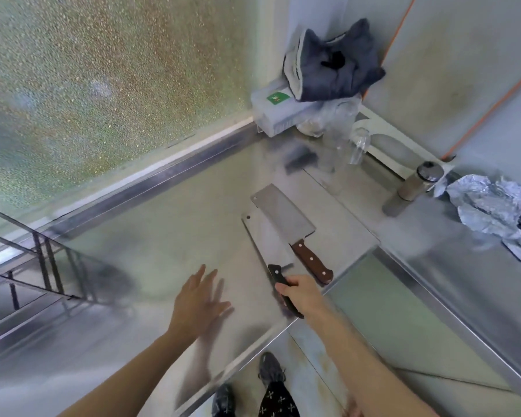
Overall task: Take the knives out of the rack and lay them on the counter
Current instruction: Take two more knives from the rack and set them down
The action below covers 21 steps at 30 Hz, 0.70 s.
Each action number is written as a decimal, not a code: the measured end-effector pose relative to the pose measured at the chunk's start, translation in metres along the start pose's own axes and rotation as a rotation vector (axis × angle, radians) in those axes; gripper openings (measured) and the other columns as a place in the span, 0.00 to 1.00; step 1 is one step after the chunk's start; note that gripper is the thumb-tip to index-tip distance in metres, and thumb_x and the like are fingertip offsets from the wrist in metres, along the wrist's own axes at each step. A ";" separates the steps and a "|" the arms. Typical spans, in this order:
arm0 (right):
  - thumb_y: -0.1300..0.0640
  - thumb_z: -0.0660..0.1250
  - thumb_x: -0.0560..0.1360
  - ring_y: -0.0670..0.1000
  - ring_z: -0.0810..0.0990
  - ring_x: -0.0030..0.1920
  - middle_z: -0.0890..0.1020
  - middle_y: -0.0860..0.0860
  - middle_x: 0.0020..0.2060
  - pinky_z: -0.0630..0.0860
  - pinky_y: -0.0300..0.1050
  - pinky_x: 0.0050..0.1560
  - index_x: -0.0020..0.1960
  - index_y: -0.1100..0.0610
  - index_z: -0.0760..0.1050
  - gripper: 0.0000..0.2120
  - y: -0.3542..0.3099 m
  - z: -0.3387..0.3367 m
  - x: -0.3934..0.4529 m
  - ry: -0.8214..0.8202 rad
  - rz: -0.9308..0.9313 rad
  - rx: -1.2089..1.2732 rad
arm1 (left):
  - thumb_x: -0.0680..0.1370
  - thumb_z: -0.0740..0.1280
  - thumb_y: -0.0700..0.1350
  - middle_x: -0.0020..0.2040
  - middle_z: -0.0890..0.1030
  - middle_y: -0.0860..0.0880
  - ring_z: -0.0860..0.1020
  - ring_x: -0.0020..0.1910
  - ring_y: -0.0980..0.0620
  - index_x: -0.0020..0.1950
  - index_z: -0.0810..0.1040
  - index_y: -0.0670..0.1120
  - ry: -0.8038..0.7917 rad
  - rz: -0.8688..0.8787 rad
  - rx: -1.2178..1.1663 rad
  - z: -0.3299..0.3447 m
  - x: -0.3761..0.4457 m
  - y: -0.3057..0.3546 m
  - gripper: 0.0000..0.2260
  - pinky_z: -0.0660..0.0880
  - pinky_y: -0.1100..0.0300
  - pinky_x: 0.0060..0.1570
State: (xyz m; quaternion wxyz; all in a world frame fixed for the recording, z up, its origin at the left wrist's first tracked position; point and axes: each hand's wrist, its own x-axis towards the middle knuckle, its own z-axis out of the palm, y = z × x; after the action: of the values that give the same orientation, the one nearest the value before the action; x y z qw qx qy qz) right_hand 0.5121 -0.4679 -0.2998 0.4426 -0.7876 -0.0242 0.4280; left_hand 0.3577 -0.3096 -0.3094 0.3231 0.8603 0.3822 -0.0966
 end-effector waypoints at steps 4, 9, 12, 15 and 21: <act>0.63 0.67 0.72 0.52 0.69 0.36 0.75 0.57 0.34 0.65 0.47 0.39 0.42 0.71 0.77 0.09 -0.001 -0.005 0.019 -0.080 -0.067 -0.102 | 0.68 0.68 0.62 0.78 0.44 0.50 0.46 0.76 0.44 0.75 0.48 0.55 -0.075 -0.097 0.166 0.028 0.014 0.002 0.43 0.55 0.39 0.71; 0.62 0.66 0.72 0.50 0.66 0.29 0.72 0.56 0.31 0.62 0.41 0.31 0.35 0.66 0.75 0.09 -0.004 -0.003 0.032 -0.088 -0.125 -0.159 | 0.68 0.67 0.64 0.78 0.42 0.50 0.43 0.76 0.42 0.74 0.44 0.57 -0.100 -0.124 0.246 0.049 0.013 -0.006 0.43 0.58 0.37 0.70; 0.63 0.66 0.72 0.48 0.62 0.27 0.69 0.55 0.30 0.59 0.37 0.26 0.34 0.61 0.73 0.09 -0.004 -0.003 0.036 -0.070 -0.180 -0.201 | 0.66 0.68 0.64 0.78 0.43 0.50 0.44 0.76 0.43 0.74 0.46 0.57 -0.069 -0.132 0.248 0.052 0.013 -0.006 0.44 0.59 0.38 0.70; 0.63 0.66 0.72 0.49 0.65 0.30 0.71 0.55 0.31 0.60 0.35 0.27 0.35 0.67 0.74 0.09 -0.003 -0.001 0.038 -0.064 -0.223 -0.237 | 0.64 0.70 0.65 0.78 0.47 0.51 0.47 0.76 0.43 0.73 0.49 0.57 -0.040 -0.152 0.252 0.050 0.014 -0.003 0.45 0.62 0.39 0.68; 0.62 0.65 0.74 0.55 0.78 0.40 0.78 0.62 0.44 0.73 0.43 0.42 0.42 0.64 0.78 0.05 0.000 0.012 0.038 0.002 -0.286 -0.338 | 0.66 0.69 0.63 0.78 0.44 0.51 0.45 0.76 0.44 0.74 0.47 0.57 -0.062 -0.160 0.254 0.049 0.013 0.000 0.45 0.60 0.39 0.70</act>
State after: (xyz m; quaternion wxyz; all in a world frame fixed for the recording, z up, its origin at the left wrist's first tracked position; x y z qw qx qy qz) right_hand 0.5275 -0.4437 -0.3278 0.3602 -0.8397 -0.2066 0.3500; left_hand 0.3709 -0.3325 -0.3524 0.2146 0.8576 0.4243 -0.1962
